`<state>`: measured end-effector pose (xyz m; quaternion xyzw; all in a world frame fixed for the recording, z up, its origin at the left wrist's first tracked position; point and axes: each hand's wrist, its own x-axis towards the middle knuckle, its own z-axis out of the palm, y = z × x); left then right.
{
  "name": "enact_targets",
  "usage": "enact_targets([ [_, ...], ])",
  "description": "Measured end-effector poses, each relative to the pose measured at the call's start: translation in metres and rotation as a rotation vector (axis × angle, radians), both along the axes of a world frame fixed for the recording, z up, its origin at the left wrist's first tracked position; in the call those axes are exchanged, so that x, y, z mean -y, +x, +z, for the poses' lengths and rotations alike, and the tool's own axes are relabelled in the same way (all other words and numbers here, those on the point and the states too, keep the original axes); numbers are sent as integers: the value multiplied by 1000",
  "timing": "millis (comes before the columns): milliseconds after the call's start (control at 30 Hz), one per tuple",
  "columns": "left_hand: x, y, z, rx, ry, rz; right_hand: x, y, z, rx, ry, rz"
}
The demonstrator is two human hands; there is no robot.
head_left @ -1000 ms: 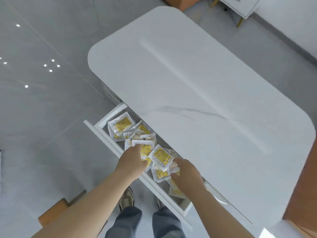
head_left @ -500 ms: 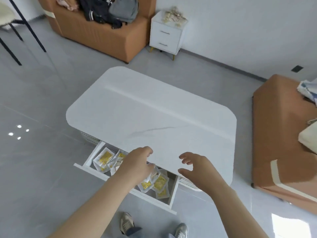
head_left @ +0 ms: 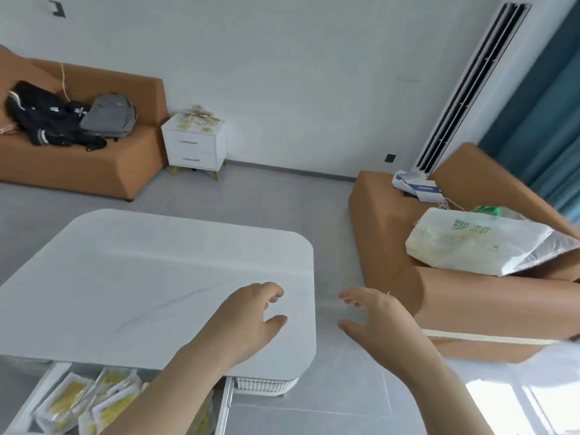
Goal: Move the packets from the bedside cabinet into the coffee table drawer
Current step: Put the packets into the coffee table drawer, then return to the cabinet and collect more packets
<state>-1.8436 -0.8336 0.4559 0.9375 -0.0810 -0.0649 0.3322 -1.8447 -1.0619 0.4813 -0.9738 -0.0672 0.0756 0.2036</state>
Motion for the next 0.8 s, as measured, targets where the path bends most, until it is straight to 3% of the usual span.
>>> enact_targets([
  [367, 182, 63, 53, 106, -121, -162, 169, 24, 45, 138, 47, -173],
  [800, 259, 259, 65, 147, -91, -256, 240, 199, 59, 187, 19, -241],
])
